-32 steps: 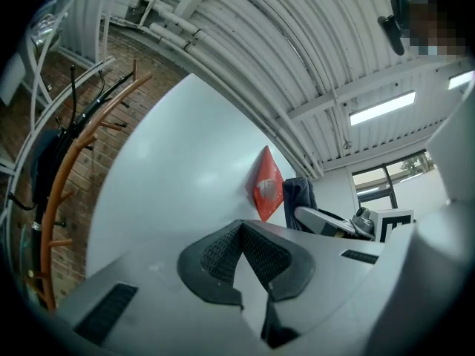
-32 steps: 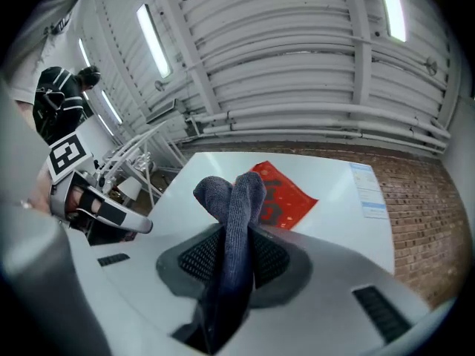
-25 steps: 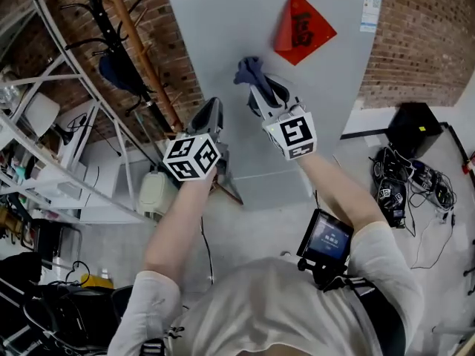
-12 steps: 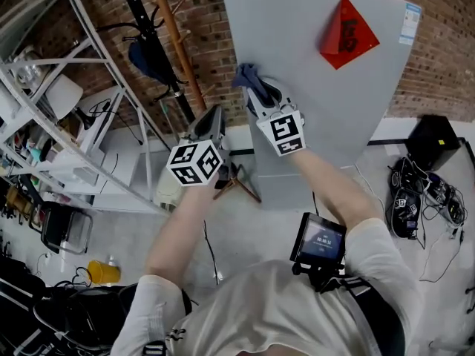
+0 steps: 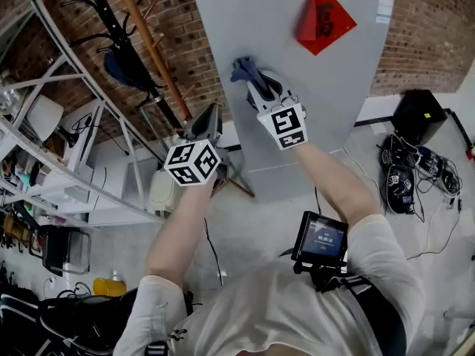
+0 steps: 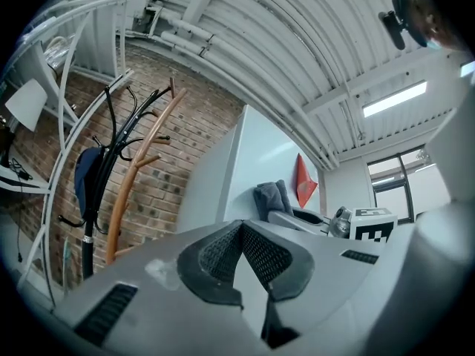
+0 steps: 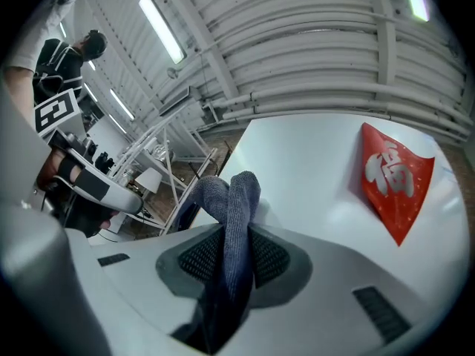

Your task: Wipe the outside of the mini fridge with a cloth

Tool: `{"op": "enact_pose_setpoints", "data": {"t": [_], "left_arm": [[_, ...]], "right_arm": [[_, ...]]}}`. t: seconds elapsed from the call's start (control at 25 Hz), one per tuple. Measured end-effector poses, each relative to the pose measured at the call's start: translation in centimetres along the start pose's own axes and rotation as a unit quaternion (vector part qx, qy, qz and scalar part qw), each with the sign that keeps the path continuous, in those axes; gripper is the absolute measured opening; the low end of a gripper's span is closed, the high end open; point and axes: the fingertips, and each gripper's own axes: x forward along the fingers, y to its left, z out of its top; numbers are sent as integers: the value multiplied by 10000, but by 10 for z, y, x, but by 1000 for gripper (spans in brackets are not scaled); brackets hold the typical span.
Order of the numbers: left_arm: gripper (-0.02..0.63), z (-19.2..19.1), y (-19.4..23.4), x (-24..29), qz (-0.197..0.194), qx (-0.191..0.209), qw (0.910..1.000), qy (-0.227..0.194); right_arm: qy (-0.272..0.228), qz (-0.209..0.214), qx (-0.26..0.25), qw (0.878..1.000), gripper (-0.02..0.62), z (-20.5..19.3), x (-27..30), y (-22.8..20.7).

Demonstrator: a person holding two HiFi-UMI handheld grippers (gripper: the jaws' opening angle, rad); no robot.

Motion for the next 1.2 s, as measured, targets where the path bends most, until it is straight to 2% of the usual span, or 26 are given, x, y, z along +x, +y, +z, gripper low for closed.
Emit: {"op": "enact_pose_setpoints", "data": {"t": [0.2,0.52,1.2], "left_arm": [[3,-10,-21,19,-127,-37,9999,18],[3,-30,-69,64,-311,-83,9994,83],[3,-61,-158,133,-616,-16,9977,287]], "right_arm": [[26,-189,-26,9998,86,-7,-18,-32],[56,-228,-110,9997,86,-27,-53,-90],[292,-799,-21,9964,86,-71,-125,-219]]}}
